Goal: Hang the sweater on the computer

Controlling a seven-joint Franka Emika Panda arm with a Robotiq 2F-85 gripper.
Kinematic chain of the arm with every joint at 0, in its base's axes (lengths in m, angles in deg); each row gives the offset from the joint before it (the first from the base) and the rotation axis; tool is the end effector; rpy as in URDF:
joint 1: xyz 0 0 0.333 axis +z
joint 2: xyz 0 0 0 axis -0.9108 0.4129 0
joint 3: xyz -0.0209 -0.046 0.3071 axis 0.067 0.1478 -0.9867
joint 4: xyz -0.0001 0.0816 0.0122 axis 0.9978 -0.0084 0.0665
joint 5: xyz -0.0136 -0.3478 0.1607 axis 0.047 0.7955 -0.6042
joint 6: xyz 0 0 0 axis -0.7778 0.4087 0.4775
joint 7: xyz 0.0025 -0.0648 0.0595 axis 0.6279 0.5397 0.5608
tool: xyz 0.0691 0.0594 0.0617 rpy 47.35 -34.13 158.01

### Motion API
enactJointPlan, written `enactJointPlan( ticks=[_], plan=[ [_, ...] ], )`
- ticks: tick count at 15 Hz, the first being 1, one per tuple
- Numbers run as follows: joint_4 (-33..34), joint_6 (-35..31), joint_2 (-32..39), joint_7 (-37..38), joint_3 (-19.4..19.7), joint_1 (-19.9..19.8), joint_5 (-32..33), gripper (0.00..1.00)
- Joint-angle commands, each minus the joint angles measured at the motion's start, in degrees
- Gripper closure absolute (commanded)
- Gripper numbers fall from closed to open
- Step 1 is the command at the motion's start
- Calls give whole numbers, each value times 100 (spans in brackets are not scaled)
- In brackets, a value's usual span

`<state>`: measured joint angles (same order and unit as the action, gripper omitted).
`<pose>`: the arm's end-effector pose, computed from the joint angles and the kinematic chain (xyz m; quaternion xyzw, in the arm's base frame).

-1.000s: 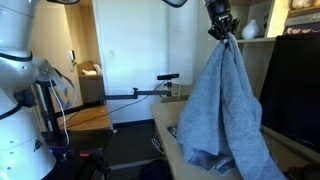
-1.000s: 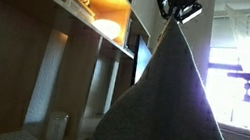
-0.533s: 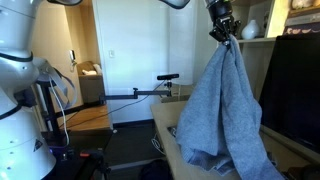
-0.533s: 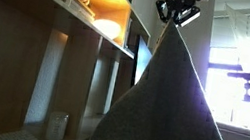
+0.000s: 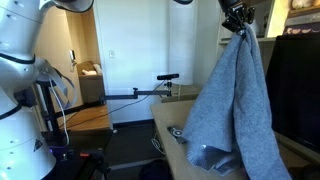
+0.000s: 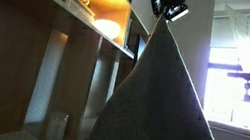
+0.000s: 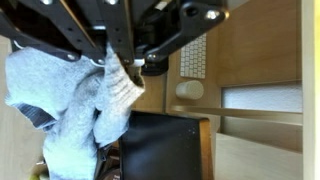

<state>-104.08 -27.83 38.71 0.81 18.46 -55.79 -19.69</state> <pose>0.7057 0.1463 0.5865 0.6230 0.7418 0.0654 0.2393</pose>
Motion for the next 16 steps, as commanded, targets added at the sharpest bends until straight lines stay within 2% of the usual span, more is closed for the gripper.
enactJointPlan(
  ticks=[1, 7, 16],
  plan=[
    [946, 206, 471, 114, 193, 180, 159, 97],
    [1890, 138, 962, 359, 472, 226, 122, 97],
    [2644, 173, 1407, 972, 786, 195, 107, 97]
  ],
)
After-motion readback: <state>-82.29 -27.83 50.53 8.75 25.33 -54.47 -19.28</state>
